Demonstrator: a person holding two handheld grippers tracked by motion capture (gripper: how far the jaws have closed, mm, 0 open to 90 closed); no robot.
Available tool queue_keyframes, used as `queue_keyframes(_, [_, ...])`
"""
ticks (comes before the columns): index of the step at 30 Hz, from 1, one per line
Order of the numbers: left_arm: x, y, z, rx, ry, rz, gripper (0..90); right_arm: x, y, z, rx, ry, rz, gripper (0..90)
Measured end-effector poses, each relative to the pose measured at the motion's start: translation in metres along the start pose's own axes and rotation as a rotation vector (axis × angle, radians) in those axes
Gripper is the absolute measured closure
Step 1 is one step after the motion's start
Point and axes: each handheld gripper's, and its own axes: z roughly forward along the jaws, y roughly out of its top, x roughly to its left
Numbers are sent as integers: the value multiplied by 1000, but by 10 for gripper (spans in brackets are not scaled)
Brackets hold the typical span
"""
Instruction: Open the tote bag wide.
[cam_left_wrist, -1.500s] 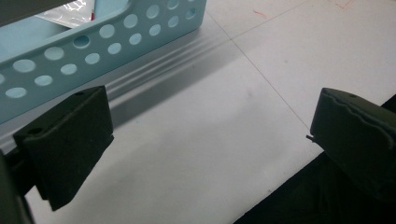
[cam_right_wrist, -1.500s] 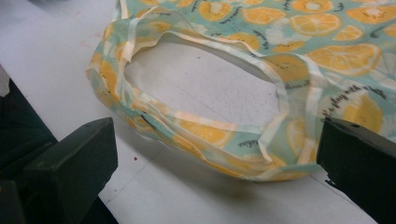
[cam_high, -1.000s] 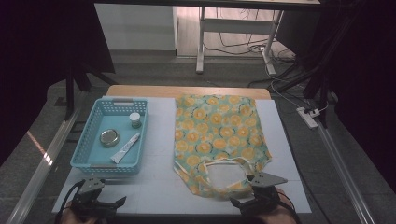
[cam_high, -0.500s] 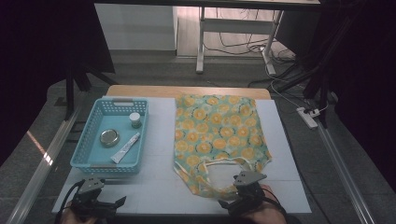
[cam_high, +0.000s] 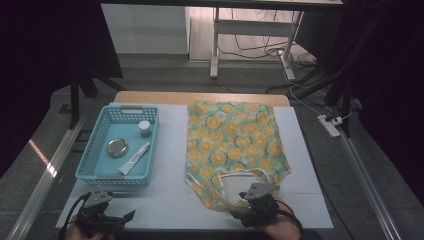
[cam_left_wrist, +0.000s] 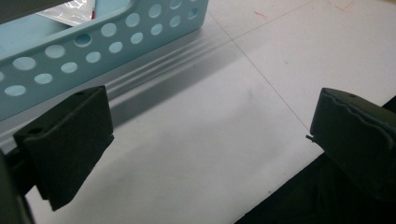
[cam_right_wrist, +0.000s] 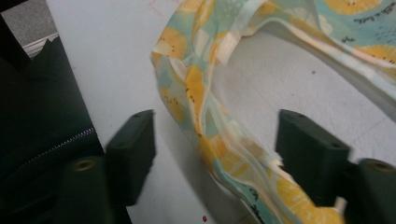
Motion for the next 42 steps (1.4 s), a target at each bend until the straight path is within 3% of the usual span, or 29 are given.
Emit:
queue_keyframes(1, [0,0,0,0,0,0,0,0,1,-1,5,11,-9,461])
queue_keyframes(2, [0,0,0,0,-1,0,0,0,1,-1,5,11,-9,461])
queue_keyframes(3, [0,0,0,0,0,0,0,0,2,-1,10,8,-26,560])
queue_keyframes(4, [0,0,0,1,-1,1,0,0,2,-1,10,8,-26,560])
queue_keyframes(5, [0,0,0,1,-1,1,0,0,3,-1,21,20,-45,672])
queue_keyframes(9, [0,0,0,0,-1,1,0,-1,5,-2,41,35,-68,884])
queue_keyframes(22, [0,0,0,0,-1,-2,0,-23,24,-13,-15,25,7,892])
queue_keyframes(28, [1,0,0,0,-4,-6,1,-32,34,-17,-28,28,16,891])
queue_keyframes(32, [1,0,0,0,-4,-8,1,-33,35,-17,-30,43,18,885])
queue_keyframes(37, [1,0,0,0,-4,-7,2,-28,30,-5,5,86,18,786])
queue_keyframes(39, [1,0,0,0,-3,-6,2,-25,29,1,22,94,7,789])
queue_keyframes(42, [1,0,0,0,-4,-6,2,-20,30,3,33,95,-16,886])
